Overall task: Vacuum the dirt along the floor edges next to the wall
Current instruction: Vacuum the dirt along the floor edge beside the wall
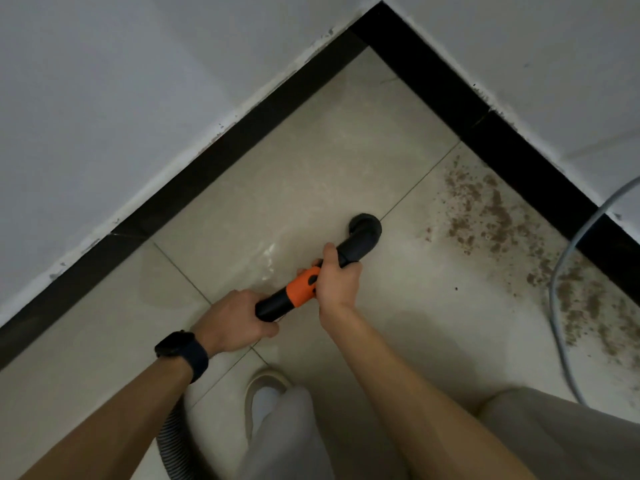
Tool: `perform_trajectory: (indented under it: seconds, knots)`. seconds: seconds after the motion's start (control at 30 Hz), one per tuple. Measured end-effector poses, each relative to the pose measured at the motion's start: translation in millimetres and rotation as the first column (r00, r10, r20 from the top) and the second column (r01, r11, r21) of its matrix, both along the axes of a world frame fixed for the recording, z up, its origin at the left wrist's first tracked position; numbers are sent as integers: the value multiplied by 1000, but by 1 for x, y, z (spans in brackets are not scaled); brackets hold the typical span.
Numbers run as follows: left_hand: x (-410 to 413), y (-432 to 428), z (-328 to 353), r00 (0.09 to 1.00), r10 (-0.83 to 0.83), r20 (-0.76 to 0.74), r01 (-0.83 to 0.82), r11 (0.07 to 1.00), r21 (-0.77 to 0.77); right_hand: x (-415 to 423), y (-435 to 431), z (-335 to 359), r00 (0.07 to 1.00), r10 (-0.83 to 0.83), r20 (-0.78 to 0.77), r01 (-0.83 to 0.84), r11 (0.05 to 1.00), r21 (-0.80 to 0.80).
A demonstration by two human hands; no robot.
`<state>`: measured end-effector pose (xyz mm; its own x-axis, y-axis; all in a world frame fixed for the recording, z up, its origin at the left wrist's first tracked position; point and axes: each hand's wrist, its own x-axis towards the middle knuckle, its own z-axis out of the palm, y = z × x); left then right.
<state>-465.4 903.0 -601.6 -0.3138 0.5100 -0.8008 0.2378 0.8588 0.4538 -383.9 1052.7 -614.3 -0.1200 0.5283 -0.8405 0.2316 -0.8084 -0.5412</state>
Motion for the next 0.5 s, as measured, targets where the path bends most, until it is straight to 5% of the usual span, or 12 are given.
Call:
perform_trajectory:
  seconds: [0.27,0.5]
  knots:
    - [10,-61,11,1000,-10,-14,8,988,-153,12,-64,5,996,91,22,-89,993,-72]
    - [9,4,8,994,-69,-80,65,997,-49,7,-1,-3,1000,18,2,-18,1000,22]
